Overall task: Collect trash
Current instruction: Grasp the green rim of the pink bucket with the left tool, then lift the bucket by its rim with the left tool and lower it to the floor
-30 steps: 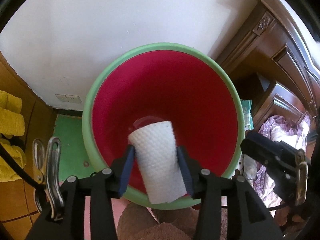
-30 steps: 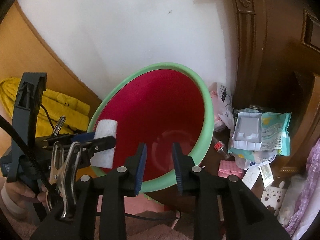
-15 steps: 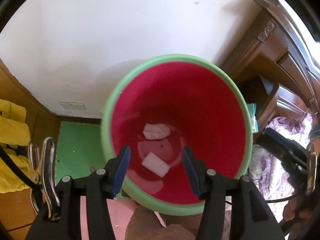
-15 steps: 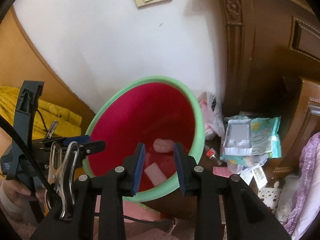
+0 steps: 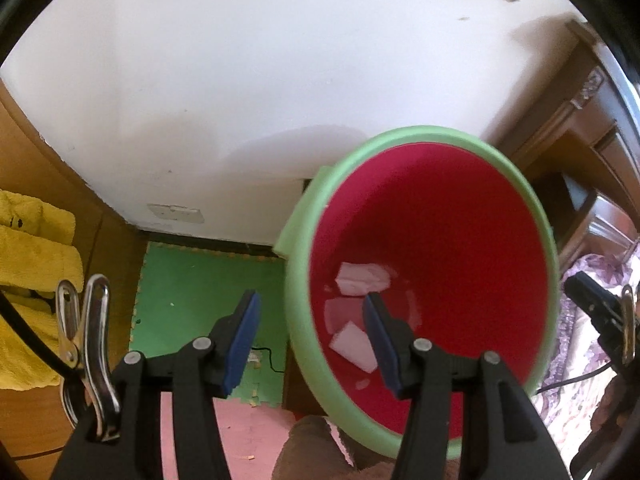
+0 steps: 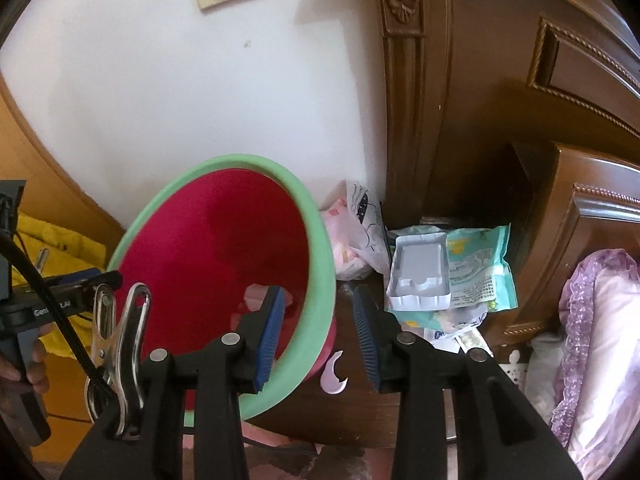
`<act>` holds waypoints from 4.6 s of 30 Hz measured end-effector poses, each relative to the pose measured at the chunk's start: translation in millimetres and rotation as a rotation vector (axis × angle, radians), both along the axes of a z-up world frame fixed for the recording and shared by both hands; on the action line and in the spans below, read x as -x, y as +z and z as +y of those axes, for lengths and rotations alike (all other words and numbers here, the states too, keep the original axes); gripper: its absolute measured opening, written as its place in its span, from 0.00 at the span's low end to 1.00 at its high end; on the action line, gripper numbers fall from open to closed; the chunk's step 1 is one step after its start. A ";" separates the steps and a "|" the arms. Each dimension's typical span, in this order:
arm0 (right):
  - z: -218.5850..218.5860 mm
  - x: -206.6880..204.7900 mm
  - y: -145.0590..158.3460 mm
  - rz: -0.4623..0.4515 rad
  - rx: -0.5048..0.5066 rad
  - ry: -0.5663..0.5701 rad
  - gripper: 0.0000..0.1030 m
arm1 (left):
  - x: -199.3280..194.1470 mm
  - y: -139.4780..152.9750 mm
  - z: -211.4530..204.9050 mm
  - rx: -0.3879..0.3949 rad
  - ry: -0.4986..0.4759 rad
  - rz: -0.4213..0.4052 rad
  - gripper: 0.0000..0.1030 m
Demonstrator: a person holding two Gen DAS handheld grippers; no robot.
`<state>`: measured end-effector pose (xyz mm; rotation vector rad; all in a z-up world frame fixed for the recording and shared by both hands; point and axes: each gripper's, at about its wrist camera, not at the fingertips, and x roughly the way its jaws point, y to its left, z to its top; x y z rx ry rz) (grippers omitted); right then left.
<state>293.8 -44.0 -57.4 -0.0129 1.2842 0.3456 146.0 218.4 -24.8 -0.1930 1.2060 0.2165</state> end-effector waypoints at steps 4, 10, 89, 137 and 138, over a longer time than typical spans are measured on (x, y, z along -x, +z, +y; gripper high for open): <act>2.3 -7.0 -12.2 0.002 0.006 -0.009 0.36 | -9.1 -15.6 7.2 0.000 0.001 0.029 0.54; 7.5 -13.0 -26.2 0.027 0.027 -0.012 0.36 | -18.8 -29.6 14.4 0.022 -0.012 0.056 0.54; 18.4 272.5 -4.8 0.058 0.003 0.053 0.18 | 317.5 -52.1 20.0 0.104 0.061 0.043 0.21; -76.1 365.2 -485.5 0.166 0.129 -0.151 0.17 | 250.9 -549.2 -38.8 0.081 -0.086 0.020 0.24; -74.7 365.0 -485.3 0.169 0.119 -0.148 0.17 | 249.9 -552.1 -35.3 0.074 -0.089 0.036 0.24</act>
